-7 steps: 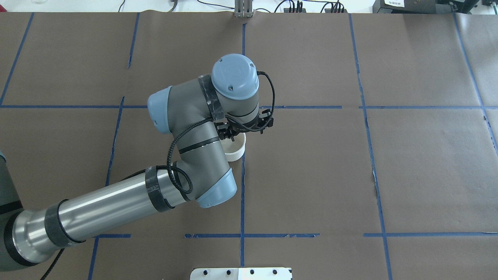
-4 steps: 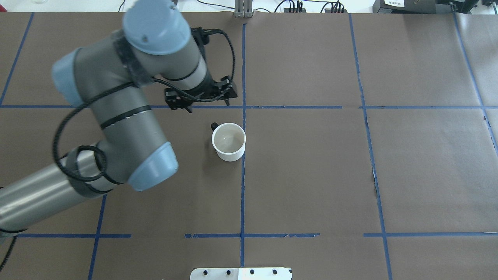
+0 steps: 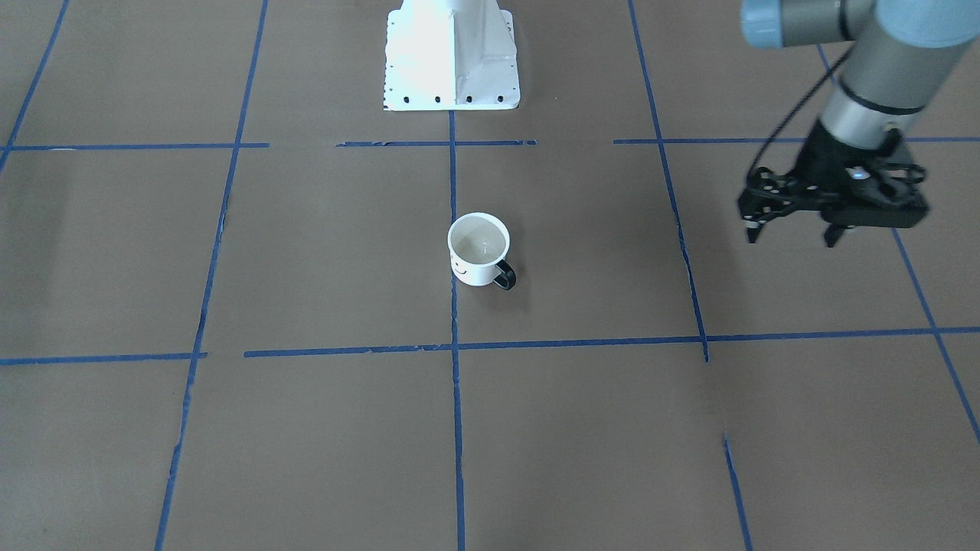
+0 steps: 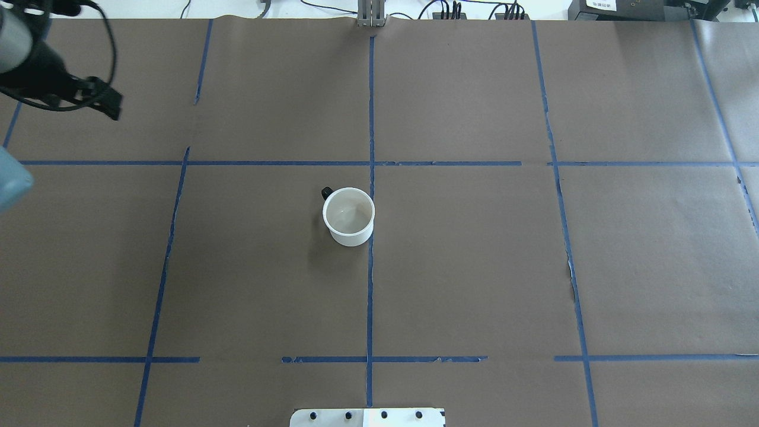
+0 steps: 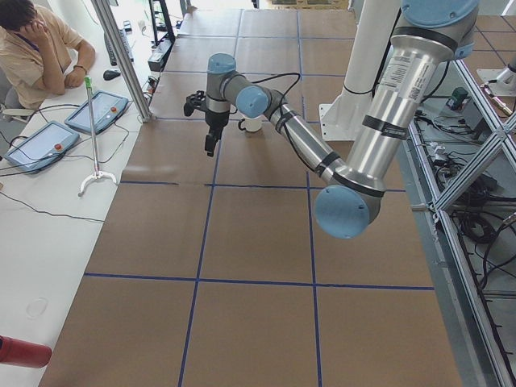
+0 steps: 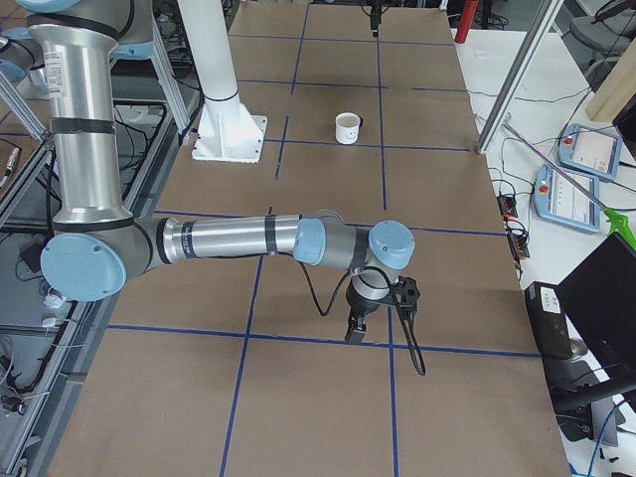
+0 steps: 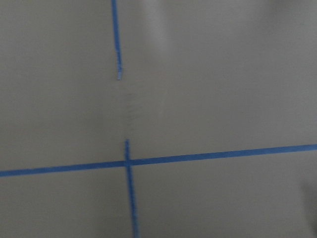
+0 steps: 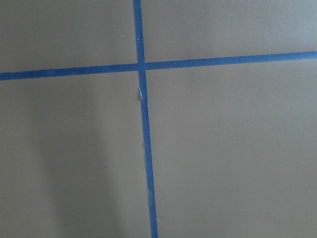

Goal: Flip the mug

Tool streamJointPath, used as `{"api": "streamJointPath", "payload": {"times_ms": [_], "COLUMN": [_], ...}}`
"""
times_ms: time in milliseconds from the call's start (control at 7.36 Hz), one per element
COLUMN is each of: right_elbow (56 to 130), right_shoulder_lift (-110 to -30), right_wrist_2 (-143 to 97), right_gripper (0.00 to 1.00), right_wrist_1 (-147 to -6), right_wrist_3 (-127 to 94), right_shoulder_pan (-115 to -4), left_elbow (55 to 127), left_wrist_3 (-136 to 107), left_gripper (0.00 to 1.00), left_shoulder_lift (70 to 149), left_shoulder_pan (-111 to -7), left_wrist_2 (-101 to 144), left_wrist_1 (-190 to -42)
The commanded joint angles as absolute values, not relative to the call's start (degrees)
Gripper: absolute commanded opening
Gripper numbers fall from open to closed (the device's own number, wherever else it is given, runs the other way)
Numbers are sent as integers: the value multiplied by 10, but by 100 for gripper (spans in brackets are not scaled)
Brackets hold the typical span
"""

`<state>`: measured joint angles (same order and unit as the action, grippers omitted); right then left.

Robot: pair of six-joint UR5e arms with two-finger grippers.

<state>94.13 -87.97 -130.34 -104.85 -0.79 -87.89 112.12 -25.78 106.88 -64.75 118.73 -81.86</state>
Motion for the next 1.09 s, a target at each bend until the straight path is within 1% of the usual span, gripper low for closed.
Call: {"api": "streamJointPath", "payload": {"times_ms": [0,136,407,951], "right_elbow": [941,941,941,941], "right_shoulder_lift": [-880,-880,-880,-880], "right_wrist_2": [-1303,-1303,-1303,-1303], "right_gripper": [100,100,100,100], "right_wrist_1": [-1049,-1049,-1049,-1049], "right_wrist_3": [-8,-8,-8,-8], "right_shoulder_pan": [-879,-879,-879,-879], "left_elbow": [1076,1048,998,994], "left_wrist_3": [5,41,82,77], "left_gripper": [100,100,100,100], "left_shoulder_lift": [970,926,863,837], "left_shoulder_pan": [-786,-838,-883,-887], "left_wrist_2": [1242,1277,1281,1280], "left_wrist_1": [-825,-826,-935,-941]}}
